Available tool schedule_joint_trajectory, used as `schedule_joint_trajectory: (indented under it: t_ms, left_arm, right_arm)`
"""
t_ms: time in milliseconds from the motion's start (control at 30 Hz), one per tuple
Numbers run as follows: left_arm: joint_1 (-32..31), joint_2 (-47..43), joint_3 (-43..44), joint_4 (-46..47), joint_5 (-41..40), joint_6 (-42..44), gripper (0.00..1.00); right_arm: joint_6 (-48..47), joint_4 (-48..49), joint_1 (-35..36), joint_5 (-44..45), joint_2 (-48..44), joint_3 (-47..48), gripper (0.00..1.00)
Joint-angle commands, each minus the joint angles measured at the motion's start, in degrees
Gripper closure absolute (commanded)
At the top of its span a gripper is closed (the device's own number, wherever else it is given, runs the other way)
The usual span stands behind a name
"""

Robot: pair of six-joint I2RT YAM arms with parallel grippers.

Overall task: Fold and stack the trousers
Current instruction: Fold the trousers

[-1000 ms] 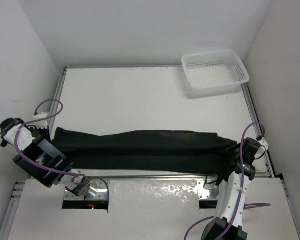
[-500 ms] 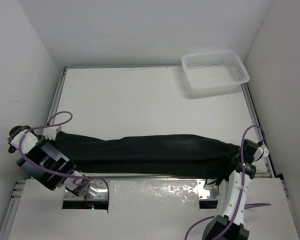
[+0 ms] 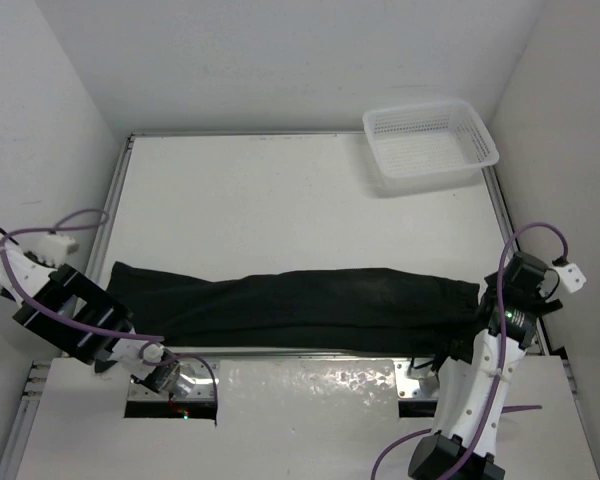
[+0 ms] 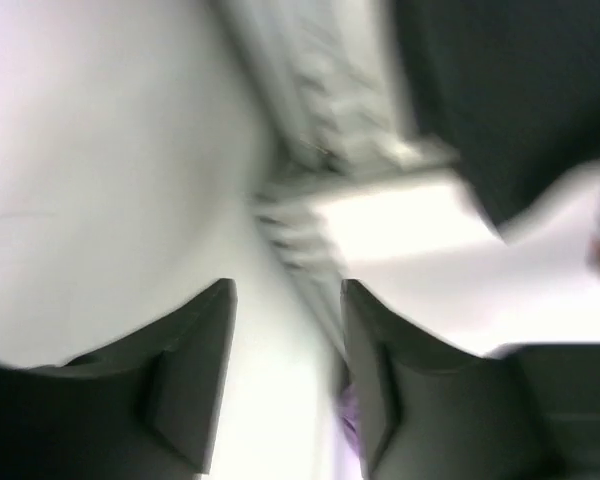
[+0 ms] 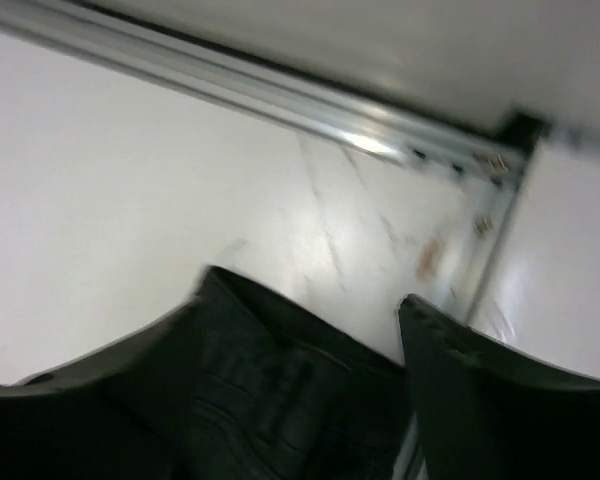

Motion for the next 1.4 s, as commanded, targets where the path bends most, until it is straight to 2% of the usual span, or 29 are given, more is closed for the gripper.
schedule_joint_trajectory:
  t_ms: [0, 33, 100, 133, 167, 233, 300, 400, 567, 767, 933, 1033, 1067, 1200, 1300, 1367]
  left_arm:
    - [-1.25, 5.06, 9.66, -0.92, 11.92, -7.64, 0.57]
    - [-2.58, 6.48, 9.94, -1.18, 13.19, -12.46, 0.63]
    - [-7.32, 8.34, 6.72, -0.14, 15.73, -16.00, 0.64]
    - [-10.64, 8.26, 4.52, 2.74, 15.92, -18.72, 0.61]
    - [-12.15, 7.74, 2.23, 5.12, 15.66, -20.05, 0.59]
    - [-14.27, 5.98, -4.01, 11.52, 13.47, -22.86, 0.56]
    - [-15.94, 5.45, -6.83, 13.40, 12.94, -23.75, 0.54]
    - [-16.83, 6.40, -8.94, 18.31, 10.84, -27.17, 0.52]
    - [-17.96, 7.82, -9.83, 23.94, 9.25, -30.25, 0.52]
    - [-18.67, 6.06, -11.85, 24.92, 7.84, -29.29, 0.52]
    - [-18.50, 7.20, -16.67, 28.78, 0.55, -29.38, 0.51]
    - [-18.59, 8.08, -16.78, 29.84, 1.24, -29.64, 0.52]
    - [-18.59, 8.34, -16.43, 29.84, 1.59, -30.08, 0.54]
    - [-18.59, 8.52, -14.41, 29.32, 4.40, -31.84, 0.89]
    - [-18.67, 6.77, -13.52, 28.79, 6.25, -31.75, 0.96]
    - [-18.59, 4.84, -13.43, 28.61, 7.13, -30.88, 0.96]
  right_arm:
    - [-8.87, 11.73, 0.62, -11.93, 2.27, 3.50, 0.38]
    - [-9.84, 15.58, 0.97, -16.63, 2.98, 3.68, 0.44]
    - [-9.85, 18.77, 1.50, -25.16, 5.43, 3.50, 0.53]
    - [-9.94, 20.09, 2.37, -29.64, 6.58, 3.68, 0.54]
    - [-10.20, 19.41, 2.90, -30.20, 7.72, 4.03, 0.56]
    - [-11.34, 14.69, 4.91, -28.73, 10.88, 5.17, 0.65]
    - [-11.34, 12.03, 6.41, -28.36, 12.12, 4.65, 0.70]
    - [-6.70, 11.14, 9.66, -30.73, 11.95, -1.05, 0.79]
    - [-3.95, 11.40, 12.40, -29.33, 13.00, -9.50, 0.80]
    - [-5.89, 12.63, 12.40, -29.42, 15.02, -10.29, 0.80]
    - [-5.72, 13.60, 12.40, -29.86, 15.47, -10.82, 0.78]
    - [-5.54, 14.48, 12.40, -30.56, 15.90, -11.52, 0.78]
    - [-5.45, 14.57, 12.40, -30.73, 16.08, -11.79, 0.78]
    - [-5.37, 15.27, 12.40, -30.56, 17.31, -13.37, 0.78]
    - [-5.10, 15.62, 12.40, -30.56, 18.19, -14.51, 0.77]
    - [-4.75, 16.15, 12.40, -30.73, 18.63, -15.39, 0.77]
